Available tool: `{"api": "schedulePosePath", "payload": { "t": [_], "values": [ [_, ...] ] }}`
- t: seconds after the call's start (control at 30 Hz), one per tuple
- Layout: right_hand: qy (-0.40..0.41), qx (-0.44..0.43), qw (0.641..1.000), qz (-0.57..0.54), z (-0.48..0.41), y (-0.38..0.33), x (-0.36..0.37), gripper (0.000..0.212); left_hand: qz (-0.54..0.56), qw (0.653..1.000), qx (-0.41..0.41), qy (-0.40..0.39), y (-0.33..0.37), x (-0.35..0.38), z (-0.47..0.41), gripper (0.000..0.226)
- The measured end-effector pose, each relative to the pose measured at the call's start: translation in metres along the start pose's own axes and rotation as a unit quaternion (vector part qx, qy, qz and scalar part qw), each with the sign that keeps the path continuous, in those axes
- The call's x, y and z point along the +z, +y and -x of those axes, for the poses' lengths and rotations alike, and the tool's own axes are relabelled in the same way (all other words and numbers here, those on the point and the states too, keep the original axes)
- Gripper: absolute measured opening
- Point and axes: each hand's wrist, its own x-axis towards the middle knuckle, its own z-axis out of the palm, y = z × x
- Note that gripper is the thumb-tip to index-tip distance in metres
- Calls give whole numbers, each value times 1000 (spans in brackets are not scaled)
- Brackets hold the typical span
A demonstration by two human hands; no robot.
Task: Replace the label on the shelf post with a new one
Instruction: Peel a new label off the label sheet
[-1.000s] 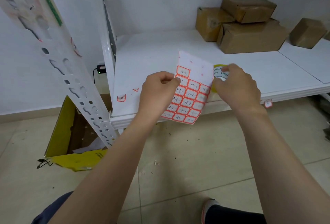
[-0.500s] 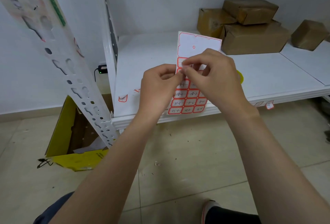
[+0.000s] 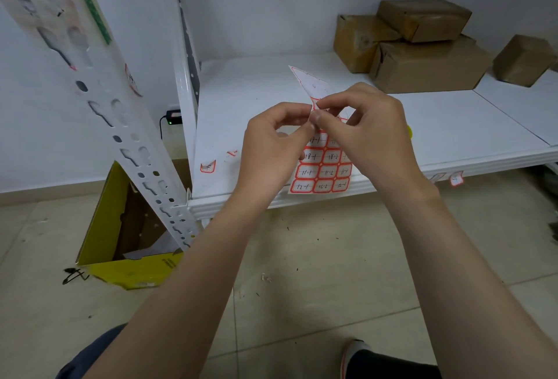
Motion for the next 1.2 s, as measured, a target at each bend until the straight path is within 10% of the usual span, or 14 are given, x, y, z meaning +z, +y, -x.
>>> {"api": "schedulePosePath", "payload": {
  "t": [1.2],
  "values": [
    [14, 21, 1000, 12, 1, 2, -6, 13, 10, 999, -46, -15, 7, 1, 0, 12]
  ]
}}
